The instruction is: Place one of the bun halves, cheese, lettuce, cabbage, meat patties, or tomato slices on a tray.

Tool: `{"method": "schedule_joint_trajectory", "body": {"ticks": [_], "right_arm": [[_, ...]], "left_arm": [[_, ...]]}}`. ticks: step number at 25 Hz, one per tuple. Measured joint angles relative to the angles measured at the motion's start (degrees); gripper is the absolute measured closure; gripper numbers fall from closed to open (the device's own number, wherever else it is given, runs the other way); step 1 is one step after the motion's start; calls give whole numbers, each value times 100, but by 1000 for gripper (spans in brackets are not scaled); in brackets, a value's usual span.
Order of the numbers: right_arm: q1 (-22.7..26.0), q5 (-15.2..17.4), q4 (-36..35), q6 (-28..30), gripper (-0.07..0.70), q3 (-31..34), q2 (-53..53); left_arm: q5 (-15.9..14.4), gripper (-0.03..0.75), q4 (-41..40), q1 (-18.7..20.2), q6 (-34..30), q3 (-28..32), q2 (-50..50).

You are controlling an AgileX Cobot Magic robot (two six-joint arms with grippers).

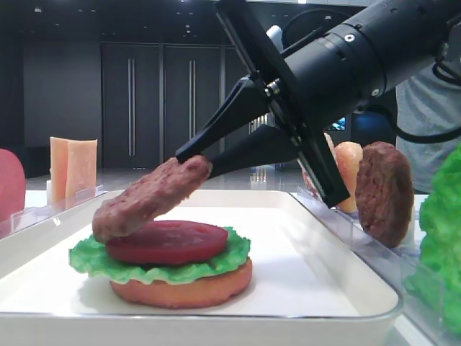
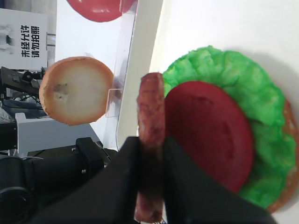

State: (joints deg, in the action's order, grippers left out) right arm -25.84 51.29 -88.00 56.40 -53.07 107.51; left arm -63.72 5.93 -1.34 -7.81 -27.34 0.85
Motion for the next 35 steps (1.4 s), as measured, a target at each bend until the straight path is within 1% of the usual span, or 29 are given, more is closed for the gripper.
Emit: {"method": "schedule_joint_trajectory", "body": {"ticks": [9, 11, 13, 16, 18, 21, 24, 28, 31, 34, 35], "right_arm": [[0, -25, 5, -12, 528, 0, 0], [0, -36, 5, -40, 515, 0, 0], [0, -36, 5, -58, 477, 0, 0], [0, -36, 19, -105, 366, 0, 0], [0, -47, 93, -183, 308, 0, 0], [0, -107, 294, -380, 248, 0, 0], [0, -276, 475, -512, 217, 0, -80], [0, -548, 841, -813, 207, 0, -362], [0, -803, 1292, -1199, 206, 0, -569], [0, -973, 1728, -1561, 206, 4, -787], [0, -985, 1892, -1720, 206, 4, -864]], "left_arm": [[0, 722, 0, 0, 0, 0, 0], [0, 722, 0, 0, 0, 0, 0], [0, 722, 0, 0, 0, 0, 0], [0, 722, 0, 0, 0, 0, 0], [0, 722, 0, 0, 0, 0, 0], [0, 722, 0, 0, 0, 0, 0], [0, 722, 0, 0, 0, 0, 0], [0, 722, 0, 0, 0, 0, 0], [0, 722, 0, 0, 0, 0, 0], [0, 722, 0, 0, 0, 0, 0], [0, 722, 0, 0, 0, 0, 0]]}}
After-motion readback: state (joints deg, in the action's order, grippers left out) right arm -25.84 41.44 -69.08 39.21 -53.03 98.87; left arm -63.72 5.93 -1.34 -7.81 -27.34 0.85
